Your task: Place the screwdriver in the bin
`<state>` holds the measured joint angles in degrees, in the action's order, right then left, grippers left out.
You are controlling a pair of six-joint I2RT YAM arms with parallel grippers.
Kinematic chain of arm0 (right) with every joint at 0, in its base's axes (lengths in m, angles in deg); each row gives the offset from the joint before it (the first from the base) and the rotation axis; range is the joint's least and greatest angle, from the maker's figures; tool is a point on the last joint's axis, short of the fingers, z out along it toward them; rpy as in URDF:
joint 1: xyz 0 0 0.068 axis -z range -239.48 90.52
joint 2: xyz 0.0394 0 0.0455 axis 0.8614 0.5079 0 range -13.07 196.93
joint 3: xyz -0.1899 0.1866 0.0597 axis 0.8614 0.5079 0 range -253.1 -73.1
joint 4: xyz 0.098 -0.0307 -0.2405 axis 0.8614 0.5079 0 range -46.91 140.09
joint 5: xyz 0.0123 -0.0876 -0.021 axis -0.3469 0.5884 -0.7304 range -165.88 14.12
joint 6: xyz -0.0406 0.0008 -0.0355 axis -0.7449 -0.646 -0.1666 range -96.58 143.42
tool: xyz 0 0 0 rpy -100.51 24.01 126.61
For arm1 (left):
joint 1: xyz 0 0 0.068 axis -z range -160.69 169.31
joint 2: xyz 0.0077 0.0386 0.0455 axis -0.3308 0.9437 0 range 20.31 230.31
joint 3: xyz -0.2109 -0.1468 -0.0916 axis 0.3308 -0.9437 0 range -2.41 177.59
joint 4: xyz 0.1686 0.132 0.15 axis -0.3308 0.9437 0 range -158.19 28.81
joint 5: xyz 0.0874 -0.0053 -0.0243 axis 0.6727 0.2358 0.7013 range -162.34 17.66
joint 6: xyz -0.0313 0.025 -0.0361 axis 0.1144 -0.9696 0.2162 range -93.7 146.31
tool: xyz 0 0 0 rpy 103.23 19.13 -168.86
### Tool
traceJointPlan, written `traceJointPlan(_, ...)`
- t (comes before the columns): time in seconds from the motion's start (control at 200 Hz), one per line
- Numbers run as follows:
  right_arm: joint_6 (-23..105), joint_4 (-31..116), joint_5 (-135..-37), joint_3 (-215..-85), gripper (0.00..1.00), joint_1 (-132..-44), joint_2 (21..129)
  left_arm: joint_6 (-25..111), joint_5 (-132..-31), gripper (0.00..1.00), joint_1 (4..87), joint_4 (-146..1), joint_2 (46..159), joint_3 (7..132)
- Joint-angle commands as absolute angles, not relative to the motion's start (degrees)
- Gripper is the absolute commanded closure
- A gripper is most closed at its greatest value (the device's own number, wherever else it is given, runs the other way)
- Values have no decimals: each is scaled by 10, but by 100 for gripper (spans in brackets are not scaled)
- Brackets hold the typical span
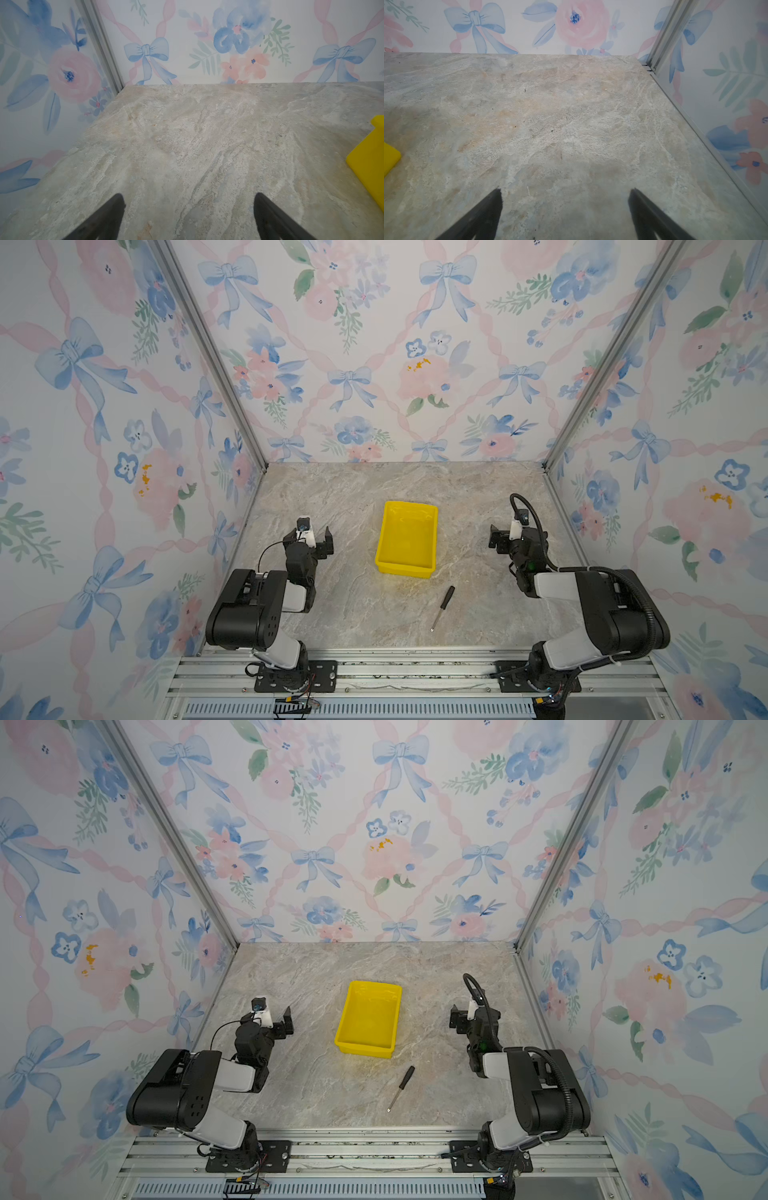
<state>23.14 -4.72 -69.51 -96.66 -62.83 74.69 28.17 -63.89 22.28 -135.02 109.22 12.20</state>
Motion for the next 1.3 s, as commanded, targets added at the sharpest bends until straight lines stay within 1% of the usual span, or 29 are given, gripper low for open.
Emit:
traceJointPlan(0.0, 235, -65, -696, -965, 3, -623, 752, 272, -646, 2, 224, -1364, 1097, 116)
traceJointPlan(0.16, 239, -54, -678, -968, 3, -624, 746, 272, -649, 3, 223, -1364, 1098, 117)
traceJointPlan(0.995, 239, -60, -677, -968, 3, -624, 747, 273, -650, 2, 222, -1364, 1097, 116)
traceJointPlan(1.08, 238, -19, -678, -979, 3, -626, 725, 274, -644, 2, 222, -1363, 1094, 118)
traceJointPlan(1.195, 235, -6, -686, -976, 3, -626, 704, 296, -596, 2, 220, -1351, 1080, 119)
traceJointPlan(1.295, 235, 12, -687, -973, 3, -627, 676, 292, -613, 2, 217, -1326, 1065, 126)
